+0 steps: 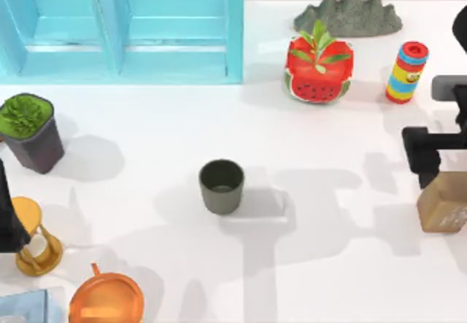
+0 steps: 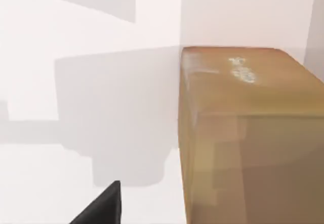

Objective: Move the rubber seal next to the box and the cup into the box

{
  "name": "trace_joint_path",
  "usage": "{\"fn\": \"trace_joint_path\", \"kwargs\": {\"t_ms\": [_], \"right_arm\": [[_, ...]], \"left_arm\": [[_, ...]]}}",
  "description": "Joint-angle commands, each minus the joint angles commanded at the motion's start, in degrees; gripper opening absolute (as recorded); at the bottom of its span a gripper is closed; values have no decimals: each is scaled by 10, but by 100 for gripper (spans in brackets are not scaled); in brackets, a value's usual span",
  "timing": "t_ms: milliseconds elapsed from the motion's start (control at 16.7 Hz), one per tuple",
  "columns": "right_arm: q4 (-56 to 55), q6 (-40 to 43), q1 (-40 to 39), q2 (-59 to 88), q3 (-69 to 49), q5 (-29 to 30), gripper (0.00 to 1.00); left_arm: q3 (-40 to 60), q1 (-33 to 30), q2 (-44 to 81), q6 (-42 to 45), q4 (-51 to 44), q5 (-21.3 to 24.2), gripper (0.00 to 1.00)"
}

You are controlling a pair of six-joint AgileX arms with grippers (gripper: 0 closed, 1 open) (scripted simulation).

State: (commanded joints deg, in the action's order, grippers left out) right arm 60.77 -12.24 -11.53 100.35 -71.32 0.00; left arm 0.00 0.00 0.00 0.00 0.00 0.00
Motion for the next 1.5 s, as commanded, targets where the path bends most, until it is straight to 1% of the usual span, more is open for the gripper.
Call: {"fn": "trace_joint_path", "kwargs": {"t_ms": [120, 420, 540, 960, 1080, 1200, 1500], "right_arm": [[32, -1, 1, -1, -31, 0, 100], [168, 1, 3, -11, -152, 0, 100], [204, 2, 3, -17, -186, 0, 100], [217, -4, -5, -9, -204, 1, 100], [223, -29, -30, 21, -236, 3, 100], [233, -68, -68, 74, -292, 8, 100], [263, -203, -200, 254, -520, 25, 100]], "left_arm": [[0, 0, 0, 0, 0, 0, 100], [0, 0, 0, 0, 0, 0, 100], [0, 0, 0, 0, 0, 0, 100], [0, 0, 0, 0, 0, 0, 100], [0, 0, 0, 0, 0, 0, 100], [0, 0, 0, 0, 0, 0, 100], [0, 0, 0, 0, 0, 0, 100]]}}
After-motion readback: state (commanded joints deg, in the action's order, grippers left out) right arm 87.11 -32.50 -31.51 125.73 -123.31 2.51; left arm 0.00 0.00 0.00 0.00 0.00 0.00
